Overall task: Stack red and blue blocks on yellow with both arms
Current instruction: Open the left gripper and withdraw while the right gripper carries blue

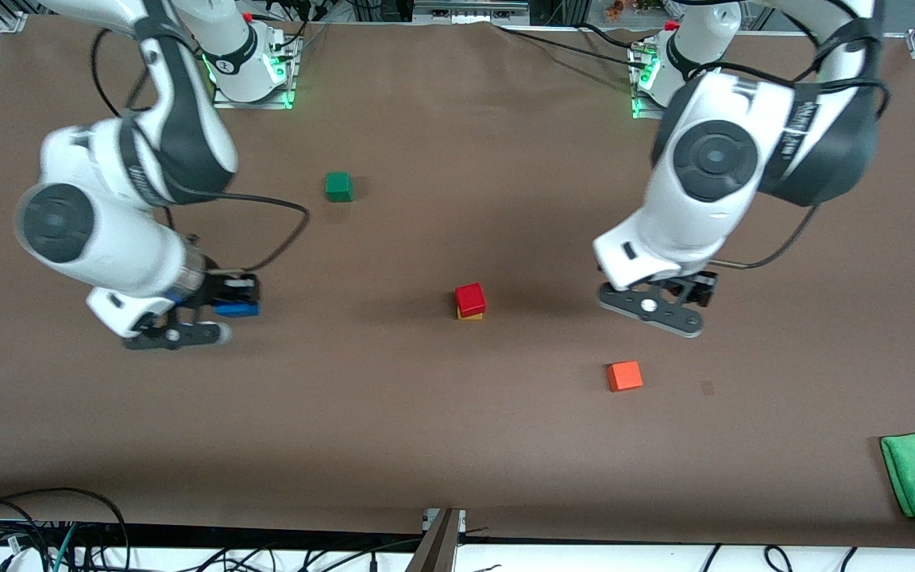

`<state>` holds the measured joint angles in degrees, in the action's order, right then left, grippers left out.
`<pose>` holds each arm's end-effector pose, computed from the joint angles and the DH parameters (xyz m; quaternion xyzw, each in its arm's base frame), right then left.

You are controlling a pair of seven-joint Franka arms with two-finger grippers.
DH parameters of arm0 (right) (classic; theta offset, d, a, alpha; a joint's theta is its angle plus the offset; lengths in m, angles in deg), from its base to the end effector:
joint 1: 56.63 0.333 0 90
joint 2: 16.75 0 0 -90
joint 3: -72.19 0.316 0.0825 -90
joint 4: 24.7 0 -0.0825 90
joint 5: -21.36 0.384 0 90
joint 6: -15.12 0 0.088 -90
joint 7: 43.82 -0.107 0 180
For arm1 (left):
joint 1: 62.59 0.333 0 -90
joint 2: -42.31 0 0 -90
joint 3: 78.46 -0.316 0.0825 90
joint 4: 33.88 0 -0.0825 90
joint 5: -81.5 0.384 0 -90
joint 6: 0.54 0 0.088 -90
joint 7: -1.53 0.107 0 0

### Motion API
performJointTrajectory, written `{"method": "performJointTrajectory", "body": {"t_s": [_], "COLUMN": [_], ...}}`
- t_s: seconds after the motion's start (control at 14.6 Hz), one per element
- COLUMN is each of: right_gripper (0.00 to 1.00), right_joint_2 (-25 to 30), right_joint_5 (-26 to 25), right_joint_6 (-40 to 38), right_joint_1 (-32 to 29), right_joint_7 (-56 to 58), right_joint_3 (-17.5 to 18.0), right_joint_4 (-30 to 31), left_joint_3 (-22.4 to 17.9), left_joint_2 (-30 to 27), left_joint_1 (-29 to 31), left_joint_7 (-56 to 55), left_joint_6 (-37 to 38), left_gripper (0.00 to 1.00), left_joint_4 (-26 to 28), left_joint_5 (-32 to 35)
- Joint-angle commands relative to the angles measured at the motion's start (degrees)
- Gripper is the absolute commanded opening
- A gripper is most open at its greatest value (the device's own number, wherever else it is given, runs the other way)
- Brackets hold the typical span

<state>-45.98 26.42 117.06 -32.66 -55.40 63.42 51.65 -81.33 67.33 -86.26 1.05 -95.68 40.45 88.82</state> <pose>0.6666 0.2109 0.4354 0.9991 0.0297 -0.0293 0.0014 0.6385 -0.2361 0.4917 -0.9792 0.1856 0.0220 0.0794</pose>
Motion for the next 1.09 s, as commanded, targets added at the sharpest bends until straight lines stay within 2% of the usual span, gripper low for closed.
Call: {"method": "performJointTrajectory", "body": {"t_s": [0.0,0.14,0.48,0.75,1.02], "right_gripper": [0.27,0.27,0.27,0.27,0.27], "right_joint_2": [-5.39,-6.62,-9.61,-17.07,-17.97], "right_joint_5": [2.31,4.17,4.26,3.82,3.73], "right_joint_6": [1.93,5.18,11.6,13.37,13.98], "right_joint_1": [3.7,6.68,14.94,21.98,23.57], "right_joint_7": [-6.5,-10.89,-20.74,-28.47,-30.78], "right_joint_3": [-0.28,-0.1,-0.1,-0.27,-0.28], "right_joint_4": [-6.21,-6.29,-6.82,-13.75,-14.73], "left_joint_3": [0.24,0.33,-0.2,-1.07,-3.98], "left_joint_2": [-4.37,-5.25,-6.31,-5.95,-6.48], "left_joint_1": [3.97,7.4,15.57,19.01,19.1], "left_joint_7": [1.97,5.29,13.12,14.1,14.1], "left_joint_6": [2.5,3.38,3.74,0.32,-8.63], "left_gripper": [1.0,1.0,1.0,1.0,1.0], "left_joint_4": [3.54,3.54,3.88,8.88,15.3], "left_joint_5": [1.11,0.94,-1.25,-2.93,-3.19]}}
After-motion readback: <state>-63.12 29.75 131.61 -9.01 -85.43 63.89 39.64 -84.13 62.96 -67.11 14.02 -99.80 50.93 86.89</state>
